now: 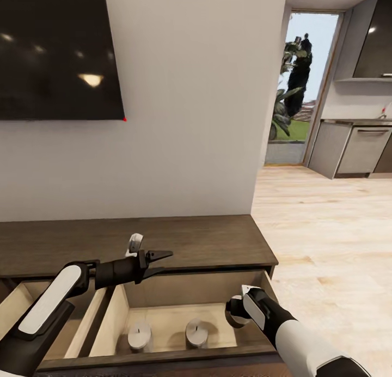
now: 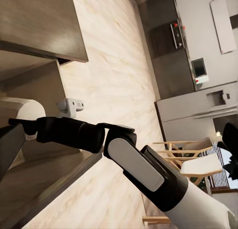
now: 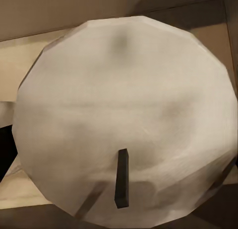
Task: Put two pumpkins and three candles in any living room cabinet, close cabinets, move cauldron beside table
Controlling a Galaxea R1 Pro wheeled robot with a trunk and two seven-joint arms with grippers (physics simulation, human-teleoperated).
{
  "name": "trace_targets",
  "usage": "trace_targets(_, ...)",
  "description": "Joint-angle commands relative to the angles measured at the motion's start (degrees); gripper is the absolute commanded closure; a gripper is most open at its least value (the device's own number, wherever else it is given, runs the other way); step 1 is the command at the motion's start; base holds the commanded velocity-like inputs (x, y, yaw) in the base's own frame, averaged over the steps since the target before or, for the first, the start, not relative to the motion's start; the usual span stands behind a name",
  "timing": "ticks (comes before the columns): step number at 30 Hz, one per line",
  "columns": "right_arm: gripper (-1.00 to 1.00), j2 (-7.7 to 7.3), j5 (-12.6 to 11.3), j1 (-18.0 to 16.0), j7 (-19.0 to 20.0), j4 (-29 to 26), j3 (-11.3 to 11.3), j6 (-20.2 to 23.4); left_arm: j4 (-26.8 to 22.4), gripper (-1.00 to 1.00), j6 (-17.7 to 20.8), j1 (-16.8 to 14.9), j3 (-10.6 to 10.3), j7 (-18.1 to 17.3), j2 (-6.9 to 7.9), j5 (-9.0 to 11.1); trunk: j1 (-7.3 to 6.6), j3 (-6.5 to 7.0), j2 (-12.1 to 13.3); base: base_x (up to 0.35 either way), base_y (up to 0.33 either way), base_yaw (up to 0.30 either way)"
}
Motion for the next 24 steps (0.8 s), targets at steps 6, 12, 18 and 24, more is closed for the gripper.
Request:
trace_targets(6, 1.00, -0.03, -0.57, -0.04, -0.56, 0.29, 0.51, -3.36, -0.83, -1.00, 0.05, -0.02, -0.06, 0.52, 0.08, 0.66, 0.14, -1.39, -0.11, 0.000, 0.000, 0.000)
trace_targets(12, 1.00, -0.01, -0.63, -0.05, -0.56, 0.62, 0.54, -6.07, -1.25, -1.00, 0.05, -0.02, -0.19, 0.52, 0.04, 0.70, 0.29, -2.72, -0.19, 0.000, 0.000, 0.000)
trace_targets(18, 1.00, 0.05, -0.51, -0.04, -0.56, 0.67, 0.54, -6.51, -1.31, -1.00, 0.05, 0.11, -0.23, 0.52, -0.05, 0.71, 0.32, -2.94, -0.21, 0.000, 0.000, 0.000)
trace_targets(24, 1.00, 0.06, -0.49, -0.04, -0.56, 0.67, 0.54, -6.06, -1.32, -1.00, 0.05, 0.15, -0.23, 0.52, -0.04, 0.71, 0.47, -4.27, -0.29, 0.000, 0.000, 0.000)
